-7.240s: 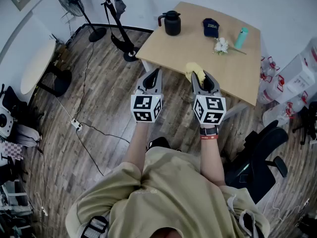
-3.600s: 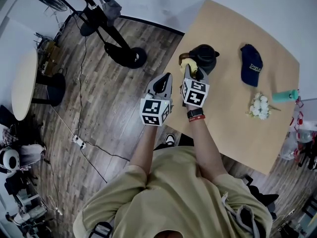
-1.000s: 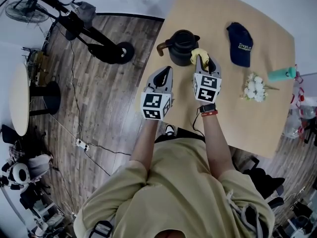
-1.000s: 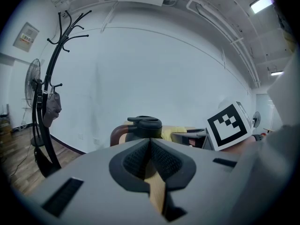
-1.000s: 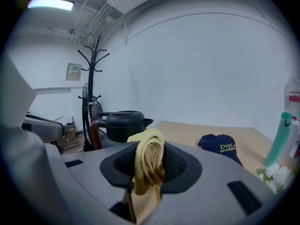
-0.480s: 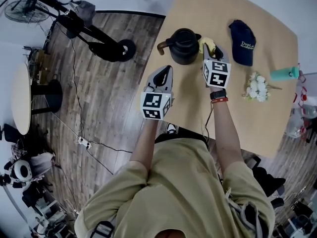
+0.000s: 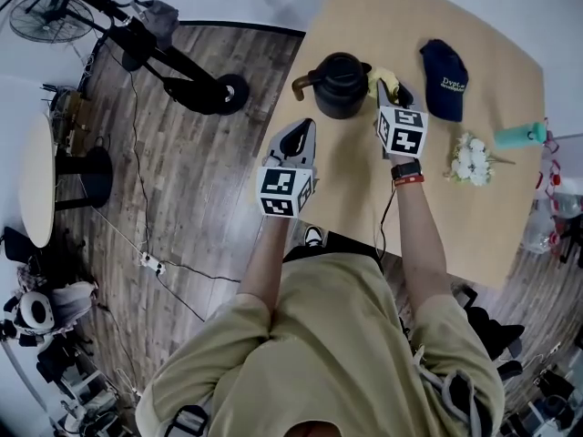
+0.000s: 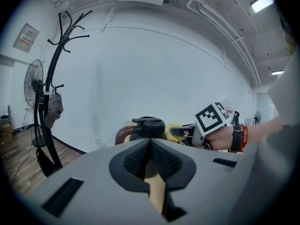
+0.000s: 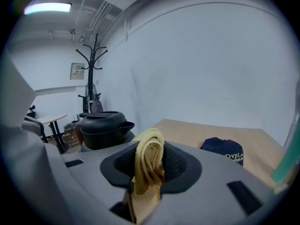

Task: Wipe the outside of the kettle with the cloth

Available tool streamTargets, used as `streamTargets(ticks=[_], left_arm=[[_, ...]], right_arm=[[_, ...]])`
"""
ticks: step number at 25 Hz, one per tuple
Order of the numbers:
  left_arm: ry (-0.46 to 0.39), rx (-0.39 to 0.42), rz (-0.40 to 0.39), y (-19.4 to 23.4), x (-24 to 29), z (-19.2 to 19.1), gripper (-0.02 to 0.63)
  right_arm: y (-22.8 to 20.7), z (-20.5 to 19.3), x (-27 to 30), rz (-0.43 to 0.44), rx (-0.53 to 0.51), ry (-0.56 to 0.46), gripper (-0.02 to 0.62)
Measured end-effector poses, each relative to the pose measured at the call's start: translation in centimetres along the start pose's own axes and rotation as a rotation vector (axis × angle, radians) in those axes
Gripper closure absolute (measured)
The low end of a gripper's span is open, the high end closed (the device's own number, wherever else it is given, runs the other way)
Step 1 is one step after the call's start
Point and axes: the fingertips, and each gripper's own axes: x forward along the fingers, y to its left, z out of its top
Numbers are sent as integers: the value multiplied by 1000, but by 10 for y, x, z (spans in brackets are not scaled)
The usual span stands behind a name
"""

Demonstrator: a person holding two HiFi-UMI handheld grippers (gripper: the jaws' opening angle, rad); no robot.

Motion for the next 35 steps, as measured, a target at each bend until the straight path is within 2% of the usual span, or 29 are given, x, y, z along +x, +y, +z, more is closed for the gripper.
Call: streamTargets(ticks=[5,15,22,27,35], left_arm=[[-15,-1,-1,3,-7,4,583],[-19,-6,24,20,-23,3,583],[-16,-13,60,37,-36,-1,583],[-21,-25,86,49,-43,-1,583],[-12,-31,111,63,-49,-3,583]], right_arm=[[7,1,-40,-33,94,-40,465],[69,-20,-73,41,145,-32,465],[132,-36,-60,129,149,6,465],[156,-46,-43,110,148,25,463],[172,-47,-11,92,264,42,463]])
